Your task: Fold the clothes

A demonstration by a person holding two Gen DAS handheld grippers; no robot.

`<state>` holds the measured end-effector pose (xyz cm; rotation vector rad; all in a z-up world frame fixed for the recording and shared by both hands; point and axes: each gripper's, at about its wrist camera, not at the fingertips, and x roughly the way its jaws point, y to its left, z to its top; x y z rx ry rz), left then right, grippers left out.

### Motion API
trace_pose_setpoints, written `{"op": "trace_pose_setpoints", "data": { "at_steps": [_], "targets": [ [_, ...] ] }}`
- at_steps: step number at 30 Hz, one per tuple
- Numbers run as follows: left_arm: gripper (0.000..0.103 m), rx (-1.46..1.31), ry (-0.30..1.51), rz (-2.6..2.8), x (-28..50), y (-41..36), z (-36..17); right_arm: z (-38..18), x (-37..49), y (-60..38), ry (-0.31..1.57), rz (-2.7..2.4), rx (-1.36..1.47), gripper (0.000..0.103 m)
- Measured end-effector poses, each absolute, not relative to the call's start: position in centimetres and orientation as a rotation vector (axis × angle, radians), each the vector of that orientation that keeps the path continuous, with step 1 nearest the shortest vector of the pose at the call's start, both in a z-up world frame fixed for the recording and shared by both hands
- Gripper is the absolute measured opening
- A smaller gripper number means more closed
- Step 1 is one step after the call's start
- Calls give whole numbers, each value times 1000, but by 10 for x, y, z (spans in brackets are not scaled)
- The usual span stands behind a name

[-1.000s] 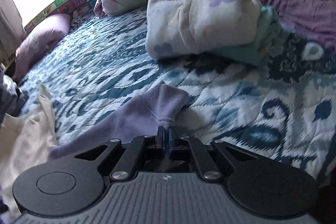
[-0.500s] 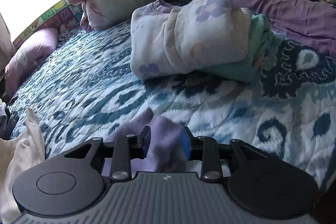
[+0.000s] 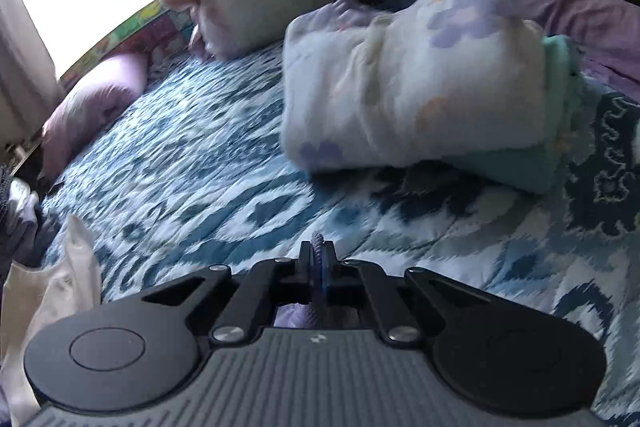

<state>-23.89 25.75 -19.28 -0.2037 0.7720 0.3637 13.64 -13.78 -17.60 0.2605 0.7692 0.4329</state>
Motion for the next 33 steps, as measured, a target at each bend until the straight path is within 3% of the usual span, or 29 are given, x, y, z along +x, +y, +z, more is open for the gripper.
{"op": "trace_pose_setpoints", "data": {
  "at_steps": [4,6,11,18,29,33],
  "targets": [
    [103,-208,770,363,-239,258,-192,-172,136,-128,776,416,143,15],
    [103,-210,769,363,-239,258,-192,-165,134,-129,757,423,116,31],
    [103,-213,768,363,-240,257,-192,-146,125,-122,731,515,58,31],
    [103,-210,775,356,-240,259,-190,-180,123,-66,819,514,-223,26],
    [101,-302,619,387,-244,290,-141,-133,115,-15,777,613,-97,28],
    [94,-316,591,399,-222,322,-124,-126,101,38,761,728,-160,30]
  ]
}}
